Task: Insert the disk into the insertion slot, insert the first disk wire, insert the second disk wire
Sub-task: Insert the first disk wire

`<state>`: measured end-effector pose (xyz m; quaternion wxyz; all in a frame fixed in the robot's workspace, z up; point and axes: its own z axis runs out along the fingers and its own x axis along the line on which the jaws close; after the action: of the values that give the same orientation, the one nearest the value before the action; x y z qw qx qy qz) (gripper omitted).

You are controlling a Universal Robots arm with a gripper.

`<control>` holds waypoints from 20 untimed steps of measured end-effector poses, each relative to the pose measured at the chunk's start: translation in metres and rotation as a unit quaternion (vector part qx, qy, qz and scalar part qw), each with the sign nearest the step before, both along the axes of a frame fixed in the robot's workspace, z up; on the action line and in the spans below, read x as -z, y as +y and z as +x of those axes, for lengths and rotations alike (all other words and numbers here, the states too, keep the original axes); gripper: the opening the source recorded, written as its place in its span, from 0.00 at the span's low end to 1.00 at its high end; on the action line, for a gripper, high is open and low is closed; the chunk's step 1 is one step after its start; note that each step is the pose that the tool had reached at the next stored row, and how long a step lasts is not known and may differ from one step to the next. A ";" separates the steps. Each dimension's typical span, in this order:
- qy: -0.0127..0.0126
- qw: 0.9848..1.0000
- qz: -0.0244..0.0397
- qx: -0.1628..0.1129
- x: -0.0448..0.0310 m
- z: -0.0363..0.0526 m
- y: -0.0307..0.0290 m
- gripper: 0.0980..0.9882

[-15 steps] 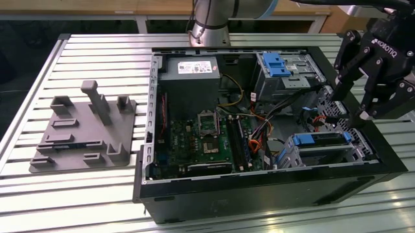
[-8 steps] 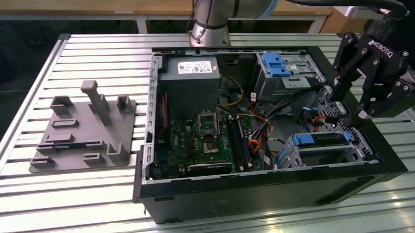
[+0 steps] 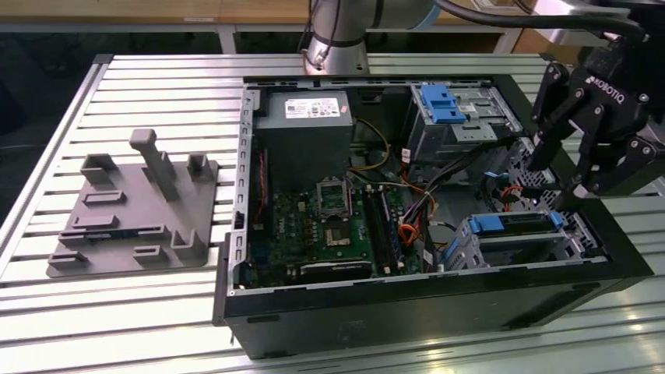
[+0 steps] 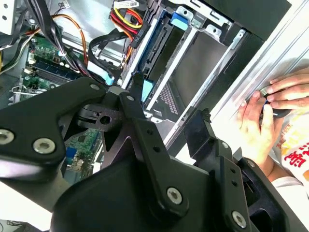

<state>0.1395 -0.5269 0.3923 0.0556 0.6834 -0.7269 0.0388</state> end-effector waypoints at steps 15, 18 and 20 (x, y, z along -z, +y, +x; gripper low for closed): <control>0.001 1.000 -0.007 -0.001 0.0100 0.0193 0.0170 0.35; 0.001 1.000 -0.007 -0.001 0.0129 0.0229 0.0218 0.35; 0.001 1.000 -0.007 -0.001 0.0157 0.0234 0.0243 0.35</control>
<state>0.1629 -0.5026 0.3767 0.0612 0.6838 -0.7258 0.0432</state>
